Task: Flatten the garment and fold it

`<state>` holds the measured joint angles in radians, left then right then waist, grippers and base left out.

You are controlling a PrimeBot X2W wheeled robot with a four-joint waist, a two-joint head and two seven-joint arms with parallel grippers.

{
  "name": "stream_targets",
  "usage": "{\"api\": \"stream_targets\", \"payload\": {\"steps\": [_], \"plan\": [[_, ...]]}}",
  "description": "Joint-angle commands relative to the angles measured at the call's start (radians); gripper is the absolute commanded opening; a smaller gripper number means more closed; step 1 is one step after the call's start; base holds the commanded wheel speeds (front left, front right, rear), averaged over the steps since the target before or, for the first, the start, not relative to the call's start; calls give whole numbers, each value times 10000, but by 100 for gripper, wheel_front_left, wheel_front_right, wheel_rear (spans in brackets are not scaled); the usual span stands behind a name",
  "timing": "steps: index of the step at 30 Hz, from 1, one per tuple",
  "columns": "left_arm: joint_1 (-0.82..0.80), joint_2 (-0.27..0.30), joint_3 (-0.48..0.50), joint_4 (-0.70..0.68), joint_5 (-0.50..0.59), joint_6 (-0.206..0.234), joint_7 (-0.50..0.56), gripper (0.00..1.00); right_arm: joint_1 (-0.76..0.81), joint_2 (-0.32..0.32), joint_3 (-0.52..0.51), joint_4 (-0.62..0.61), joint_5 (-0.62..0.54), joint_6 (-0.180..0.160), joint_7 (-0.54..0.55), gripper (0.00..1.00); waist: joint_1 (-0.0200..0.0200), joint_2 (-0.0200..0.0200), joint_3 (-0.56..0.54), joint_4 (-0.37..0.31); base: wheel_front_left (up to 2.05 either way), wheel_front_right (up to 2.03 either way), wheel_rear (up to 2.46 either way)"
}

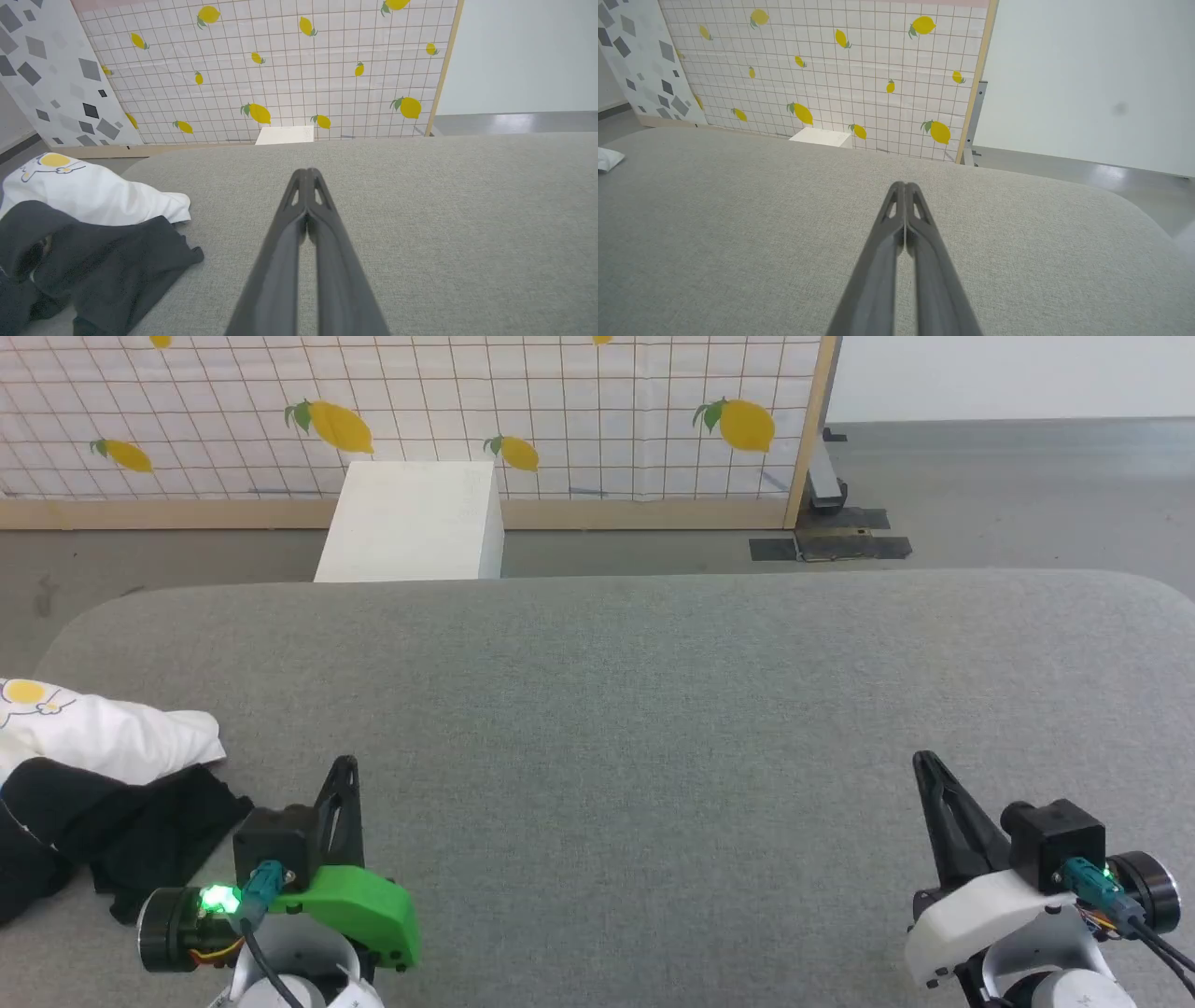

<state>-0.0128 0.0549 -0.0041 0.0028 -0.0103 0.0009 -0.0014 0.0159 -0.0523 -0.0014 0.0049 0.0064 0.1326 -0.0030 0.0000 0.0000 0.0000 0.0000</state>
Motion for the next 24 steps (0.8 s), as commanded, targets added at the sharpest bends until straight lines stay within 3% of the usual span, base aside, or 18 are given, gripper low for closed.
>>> {"api": "stream_targets", "payload": {"steps": [1,24], "plan": [[128,-47,41,-28,103,-9,14,0,-159,20,14,-49,-64,-19,30,0,0,0,0,0,0,0,0],[128,-47,41,-28,103,-9,14,0,-159,20,14,-49,-64,-19,30,0,0,0,0,0,0,0,0]]}}
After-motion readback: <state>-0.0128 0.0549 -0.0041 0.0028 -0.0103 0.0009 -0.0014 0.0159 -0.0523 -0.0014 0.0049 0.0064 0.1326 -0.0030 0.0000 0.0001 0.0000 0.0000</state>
